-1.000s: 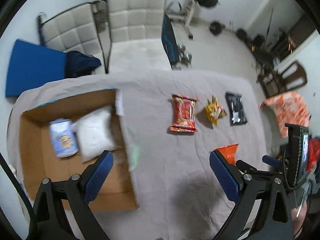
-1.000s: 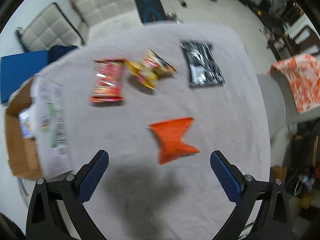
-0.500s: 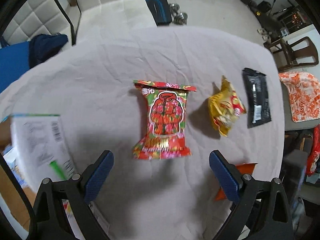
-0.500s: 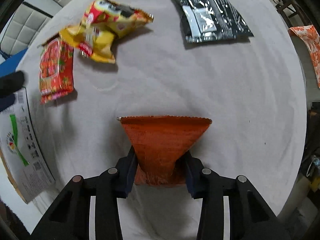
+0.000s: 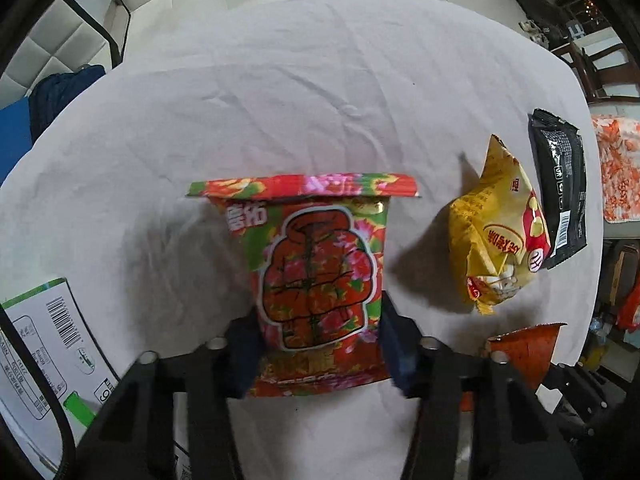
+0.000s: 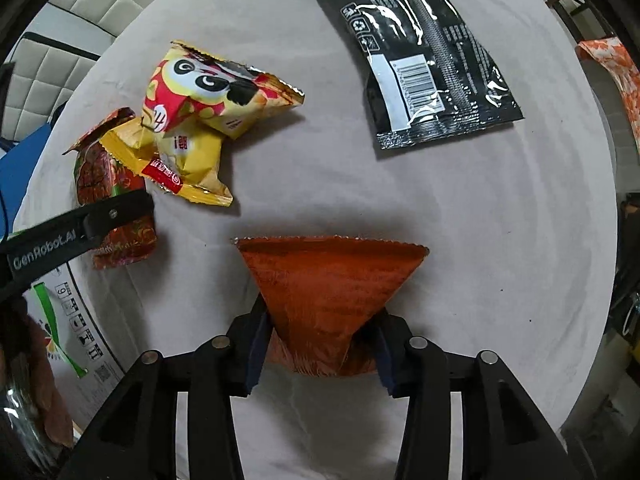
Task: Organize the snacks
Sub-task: 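Grasp the red floral pack with the left gripper while the right grasps the orange bag, then carry the floral pack and orange bag into the box with both grippers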
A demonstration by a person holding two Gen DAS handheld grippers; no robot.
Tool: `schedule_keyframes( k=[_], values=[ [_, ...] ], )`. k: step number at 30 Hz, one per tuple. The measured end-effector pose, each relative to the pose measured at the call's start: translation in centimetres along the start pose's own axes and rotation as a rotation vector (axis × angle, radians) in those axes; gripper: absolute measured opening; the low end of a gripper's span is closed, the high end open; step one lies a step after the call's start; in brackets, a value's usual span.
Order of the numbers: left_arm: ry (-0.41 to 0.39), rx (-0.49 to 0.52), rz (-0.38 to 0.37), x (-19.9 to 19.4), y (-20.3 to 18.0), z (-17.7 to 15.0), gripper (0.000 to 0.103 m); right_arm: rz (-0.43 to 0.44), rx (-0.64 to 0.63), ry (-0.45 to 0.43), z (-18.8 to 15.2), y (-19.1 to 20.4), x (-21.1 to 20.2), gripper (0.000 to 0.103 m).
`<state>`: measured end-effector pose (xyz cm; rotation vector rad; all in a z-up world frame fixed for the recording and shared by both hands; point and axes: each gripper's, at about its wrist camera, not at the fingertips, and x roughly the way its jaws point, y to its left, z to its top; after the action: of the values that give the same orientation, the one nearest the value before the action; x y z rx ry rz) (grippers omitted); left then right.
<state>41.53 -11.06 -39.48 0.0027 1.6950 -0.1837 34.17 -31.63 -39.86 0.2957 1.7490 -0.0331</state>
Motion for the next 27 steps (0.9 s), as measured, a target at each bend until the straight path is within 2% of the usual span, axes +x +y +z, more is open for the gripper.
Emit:
schedule_keyframes(
  k=[2,6,8,12,14,17,23,27],
  values=[
    [-0.010,-0.016,-0.019,-0.1,0.4,-0.5,0.043,-0.001,-0.003,0.001,0.2,0.3,0.1,0.048],
    [-0.022,-0.020,-0.005,-0.1,1.1,-2.5,0.043,-0.027,-0.018,0.009,-0.6,0.9,0.4,0.044],
    [-0.022,-0.030,-0.006,0.0,1.2,-3.8,0.043,-0.049,-0.037,0.006,-1.4,2.5,0.8,0.041],
    [-0.037,-0.049,-0.016,0.1,1.3,-6.5,0.042,-0.072,-0.091,-0.010,-3.7,3.6,0.5,0.040],
    [-0.052,-0.052,-0.020,-0.1,1.1,-8.9,0.042,-0.067,-0.106,-0.019,-5.1,4.2,0.2,0.040],
    [-0.083,-0.034,0.007,-0.8,0.9,-11.6,0.042,-0.056,-0.131,-0.044,-7.3,5.3,-1.0,0.040],
    [-0.163,-0.085,-0.049,-4.8,1.8,-17.2,0.042,-0.006,-0.205,-0.098,-11.7,8.3,-5.1,0.040],
    [-0.262,-0.107,-0.063,-10.0,3.8,-20.2,0.042,0.028,-0.280,-0.153,-15.6,11.9,-8.3,0.040]
  ],
)
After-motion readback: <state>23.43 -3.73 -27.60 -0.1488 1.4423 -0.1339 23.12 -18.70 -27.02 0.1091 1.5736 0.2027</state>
